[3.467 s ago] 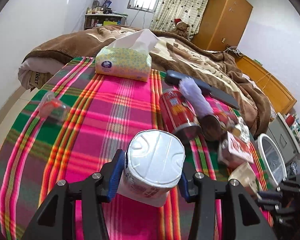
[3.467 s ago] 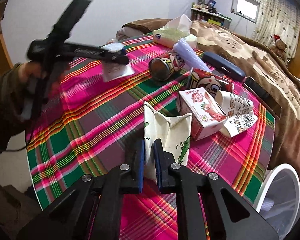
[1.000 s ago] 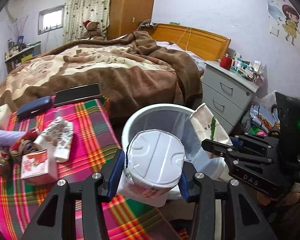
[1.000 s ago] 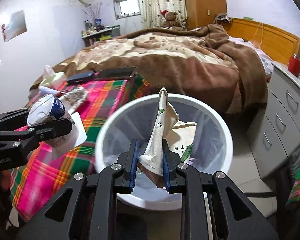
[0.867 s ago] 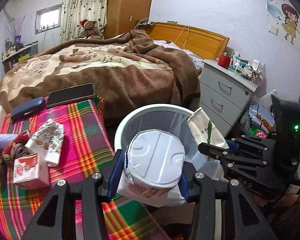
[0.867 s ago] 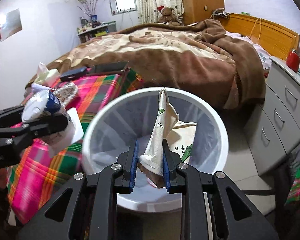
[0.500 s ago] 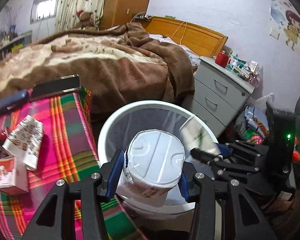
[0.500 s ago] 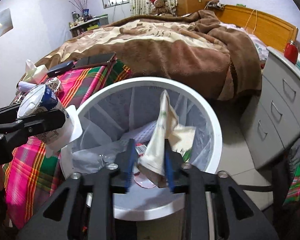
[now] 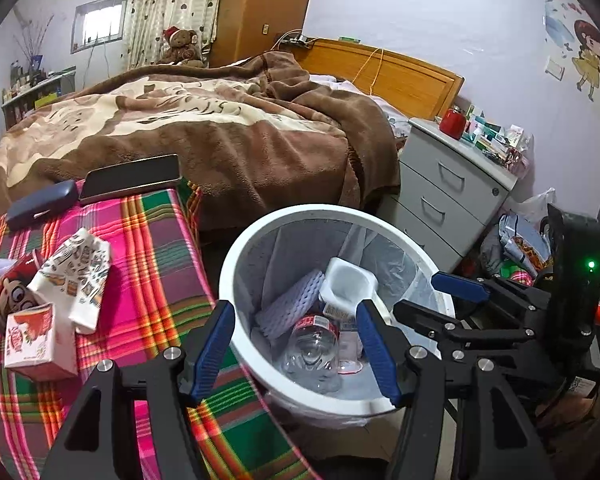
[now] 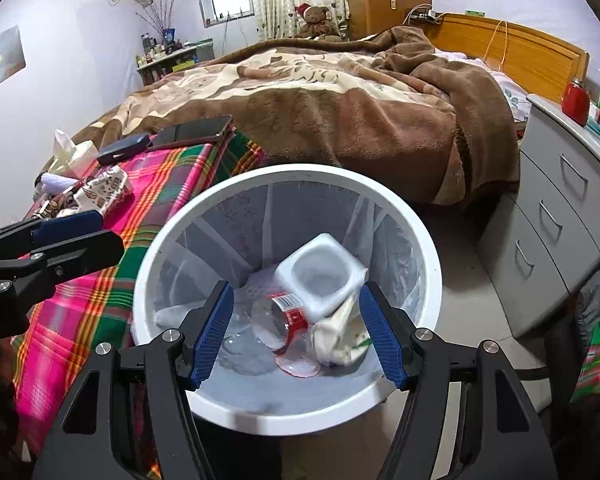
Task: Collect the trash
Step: 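Open both tools to drop the bag and cup into the bin, then grasp the strawberry milk carton with the right tool while the left tool grasps the red can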
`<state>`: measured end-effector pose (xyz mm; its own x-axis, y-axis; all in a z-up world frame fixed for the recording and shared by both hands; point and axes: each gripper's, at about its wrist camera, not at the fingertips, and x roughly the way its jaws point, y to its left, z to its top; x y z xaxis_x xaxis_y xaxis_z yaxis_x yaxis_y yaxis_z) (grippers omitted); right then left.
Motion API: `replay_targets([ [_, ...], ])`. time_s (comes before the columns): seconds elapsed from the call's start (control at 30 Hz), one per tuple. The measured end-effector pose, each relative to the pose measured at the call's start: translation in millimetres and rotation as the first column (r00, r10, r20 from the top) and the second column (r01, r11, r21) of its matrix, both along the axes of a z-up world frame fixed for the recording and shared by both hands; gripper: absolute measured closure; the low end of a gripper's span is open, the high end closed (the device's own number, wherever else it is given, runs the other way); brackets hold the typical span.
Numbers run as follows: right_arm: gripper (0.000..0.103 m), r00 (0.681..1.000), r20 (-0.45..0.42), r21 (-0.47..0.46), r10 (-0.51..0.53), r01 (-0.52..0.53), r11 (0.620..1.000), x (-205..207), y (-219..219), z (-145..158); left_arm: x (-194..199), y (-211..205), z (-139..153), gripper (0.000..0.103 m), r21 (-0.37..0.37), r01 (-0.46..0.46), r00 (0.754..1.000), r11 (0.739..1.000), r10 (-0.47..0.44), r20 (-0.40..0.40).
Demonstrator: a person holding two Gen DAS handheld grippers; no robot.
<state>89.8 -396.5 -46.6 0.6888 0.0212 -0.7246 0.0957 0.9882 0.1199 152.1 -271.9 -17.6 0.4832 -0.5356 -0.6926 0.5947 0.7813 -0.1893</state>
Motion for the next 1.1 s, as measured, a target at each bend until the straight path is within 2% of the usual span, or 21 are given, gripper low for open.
replay_targets([
  [0.3,0.036,0.999,0.047,-0.001,0.0,0.0,1.0,-5.5,17.3,12.9,-12.5,37.6,11.2,0.04,-0.017,-0.07,0.997,0.997,0.07,0.023],
  [0.4,0.036,0.997,0.069,0.008,0.015,-0.015,1.0,-6.8,25.7,17.7,-20.3,56.9,17.0,0.04,0.001,-0.113,0.991,0.994,0.113,0.068],
  [0.6,0.036,0.995,0.094,0.005,0.046,-0.046,0.999,-4.7,45.4,21.3,-22.9,100.1,22.4,0.04,-0.034,-0.194,0.978,0.98,0.196,0.065],
  [0.87,0.036,0.986,0.109,0.021,0.125,-0.128,0.992,5.9,82.9,22.4,-20.5,160.9,23.4,0.04,-0.032,-0.304,0.948,0.952,0.306,0.085],
  [1.1,0.036,0.973,0.096,0.019,0.209,-0.211,0.977,21.3,118.1,17.1,-10.2,215.6,17.6,0.04,-0.027,-0.413,0.907,0.911,0.413,0.082],
])
